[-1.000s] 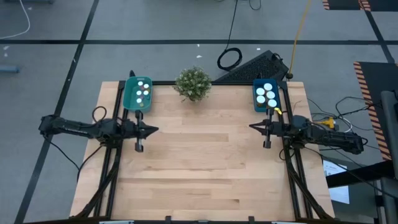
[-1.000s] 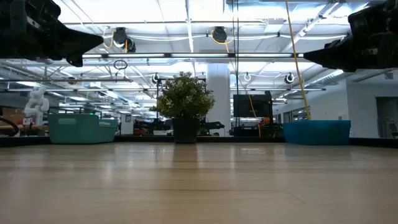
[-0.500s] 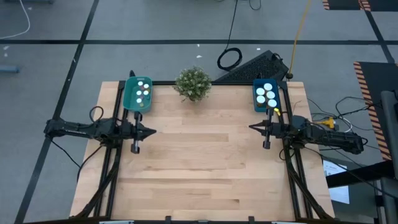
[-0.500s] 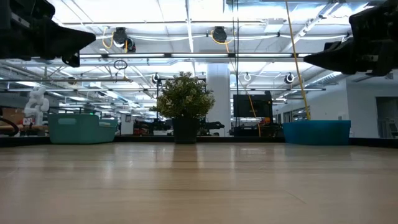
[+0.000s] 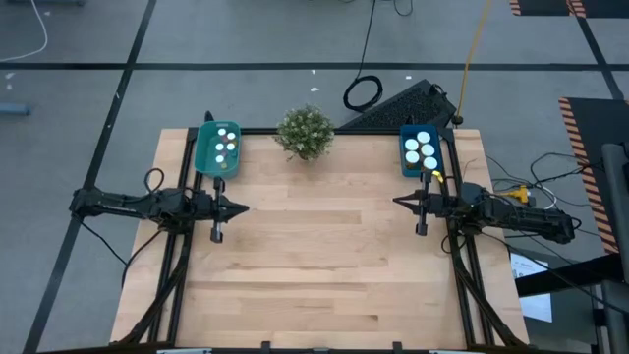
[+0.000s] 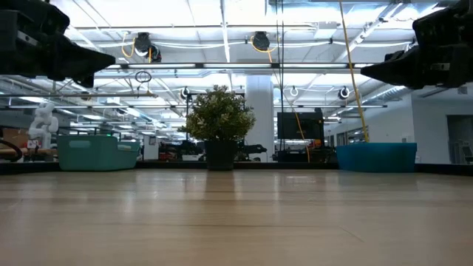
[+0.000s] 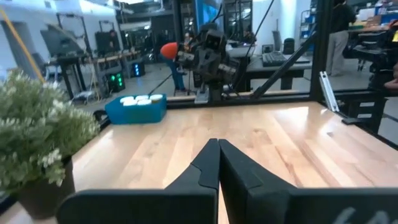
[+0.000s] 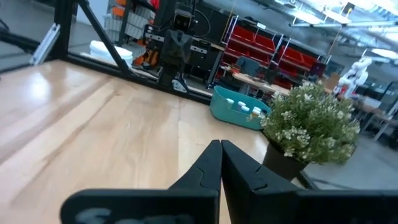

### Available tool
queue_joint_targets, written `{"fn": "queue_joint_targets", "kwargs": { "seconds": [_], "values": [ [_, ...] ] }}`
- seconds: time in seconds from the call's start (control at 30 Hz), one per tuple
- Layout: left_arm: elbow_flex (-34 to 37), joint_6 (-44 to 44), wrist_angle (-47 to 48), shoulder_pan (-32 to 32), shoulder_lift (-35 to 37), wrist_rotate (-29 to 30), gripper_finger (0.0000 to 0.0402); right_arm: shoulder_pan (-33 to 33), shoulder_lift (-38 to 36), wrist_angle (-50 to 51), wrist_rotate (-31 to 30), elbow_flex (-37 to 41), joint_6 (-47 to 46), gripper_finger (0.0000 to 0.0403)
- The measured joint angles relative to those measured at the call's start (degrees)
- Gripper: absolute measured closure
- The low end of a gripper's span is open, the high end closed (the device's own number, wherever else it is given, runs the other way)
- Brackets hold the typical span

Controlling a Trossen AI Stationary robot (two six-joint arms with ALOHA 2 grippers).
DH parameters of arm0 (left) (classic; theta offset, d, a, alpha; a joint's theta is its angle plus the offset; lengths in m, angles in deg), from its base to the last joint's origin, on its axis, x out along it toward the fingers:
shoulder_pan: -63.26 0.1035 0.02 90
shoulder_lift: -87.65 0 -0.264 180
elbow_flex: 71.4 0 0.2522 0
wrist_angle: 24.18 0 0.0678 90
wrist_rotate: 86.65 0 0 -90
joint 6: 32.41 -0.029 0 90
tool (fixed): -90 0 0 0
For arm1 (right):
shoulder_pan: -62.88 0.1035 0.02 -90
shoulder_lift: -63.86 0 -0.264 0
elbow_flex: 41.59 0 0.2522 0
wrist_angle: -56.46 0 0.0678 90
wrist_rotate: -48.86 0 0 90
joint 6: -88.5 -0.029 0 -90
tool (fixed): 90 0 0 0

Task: Pick and place medicine bottles into bin by pill shape (circle, oval)
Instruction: Return to Home Position

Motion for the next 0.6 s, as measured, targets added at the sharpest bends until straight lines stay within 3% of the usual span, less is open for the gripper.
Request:
{"fn": "queue_joint_targets", "kwargs": {
  "seconds": [0.17,0.6],
  "values": [
    [0.0,0.9,1.6,0.0,0.0,1.8,0.0398,0.0,0.0,0.4,0.0,0.0,-3.3,0.0403],
    [0.0,5.2,1.6,0.0,-0.1,2.7,0.0383,0.0,0.0,-0.4,-0.3,0.0,-0.7,0.0403]
  ]
}}
